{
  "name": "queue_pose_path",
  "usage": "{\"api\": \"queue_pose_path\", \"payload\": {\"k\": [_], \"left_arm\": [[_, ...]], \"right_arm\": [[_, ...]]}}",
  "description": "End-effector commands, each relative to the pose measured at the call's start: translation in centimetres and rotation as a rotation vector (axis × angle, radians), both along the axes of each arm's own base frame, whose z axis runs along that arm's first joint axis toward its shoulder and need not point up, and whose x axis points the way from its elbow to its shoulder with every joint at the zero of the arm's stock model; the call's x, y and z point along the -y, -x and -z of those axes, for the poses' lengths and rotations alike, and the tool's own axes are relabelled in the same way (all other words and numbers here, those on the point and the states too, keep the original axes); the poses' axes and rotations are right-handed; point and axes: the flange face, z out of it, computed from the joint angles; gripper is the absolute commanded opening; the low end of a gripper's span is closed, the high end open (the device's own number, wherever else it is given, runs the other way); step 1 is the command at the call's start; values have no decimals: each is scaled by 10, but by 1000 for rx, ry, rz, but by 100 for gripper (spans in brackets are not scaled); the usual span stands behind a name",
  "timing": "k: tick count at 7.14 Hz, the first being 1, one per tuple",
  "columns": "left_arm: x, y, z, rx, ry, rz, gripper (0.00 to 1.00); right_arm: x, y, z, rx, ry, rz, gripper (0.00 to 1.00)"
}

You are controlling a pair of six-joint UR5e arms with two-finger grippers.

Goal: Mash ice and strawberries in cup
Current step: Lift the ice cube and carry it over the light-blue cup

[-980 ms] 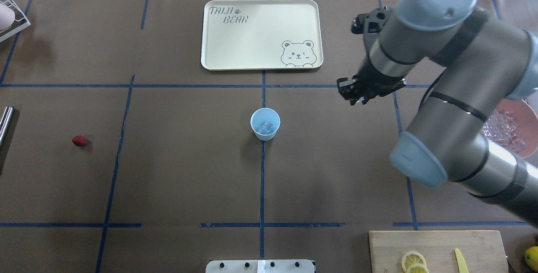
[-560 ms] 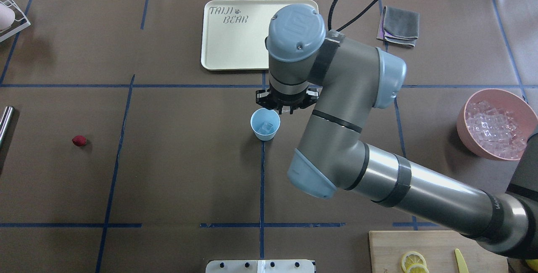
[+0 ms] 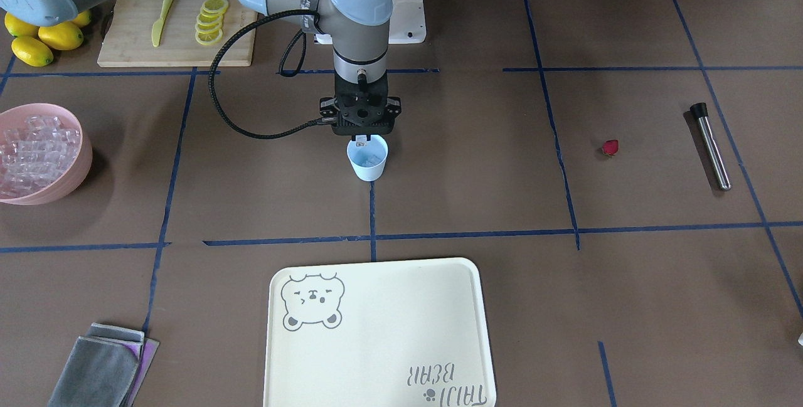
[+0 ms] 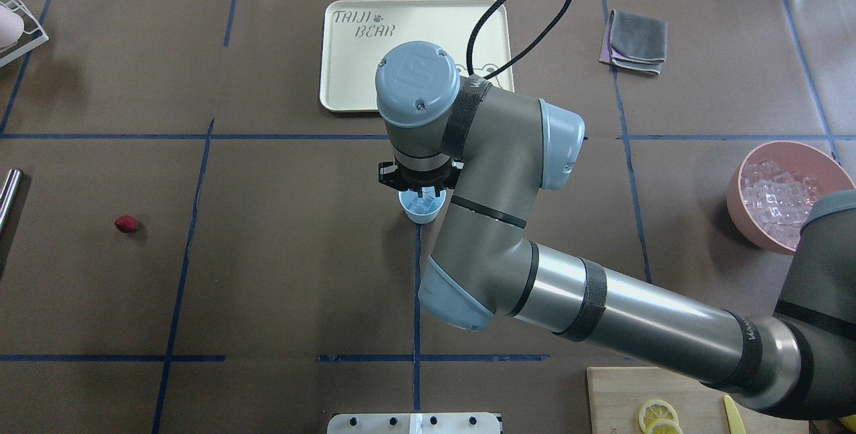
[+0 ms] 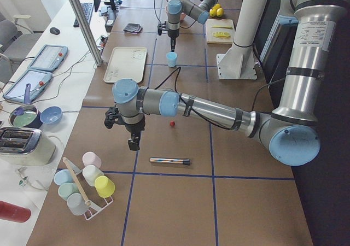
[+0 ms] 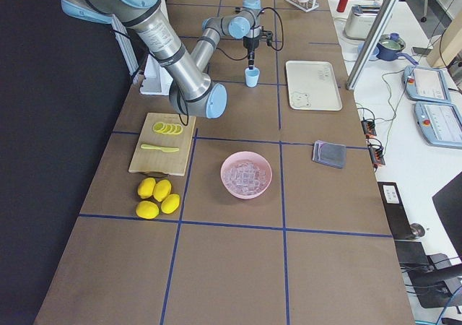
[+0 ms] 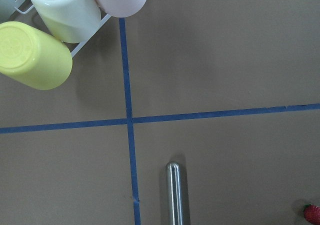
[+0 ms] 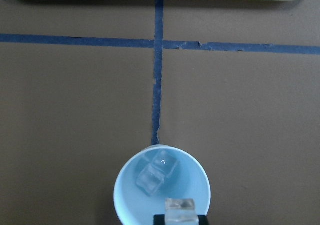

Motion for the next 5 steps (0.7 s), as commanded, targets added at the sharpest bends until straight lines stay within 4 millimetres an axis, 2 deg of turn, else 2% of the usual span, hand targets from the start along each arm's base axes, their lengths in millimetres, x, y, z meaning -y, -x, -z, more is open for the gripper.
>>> {"api": "queue_pose_path", "payload": {"k": [1, 3, 5], "left_arm": [[0, 0, 1, 0, -2, 0, 100], [0, 0, 1, 0, -2, 0, 100], [0, 0, -1, 0, 1, 0, 100]], "right_arm": [[-3, 4, 0, -2, 0, 7, 0], [-2, 5, 1, 18, -11, 7, 3], [-2, 5, 1, 18, -11, 7, 36]]}}
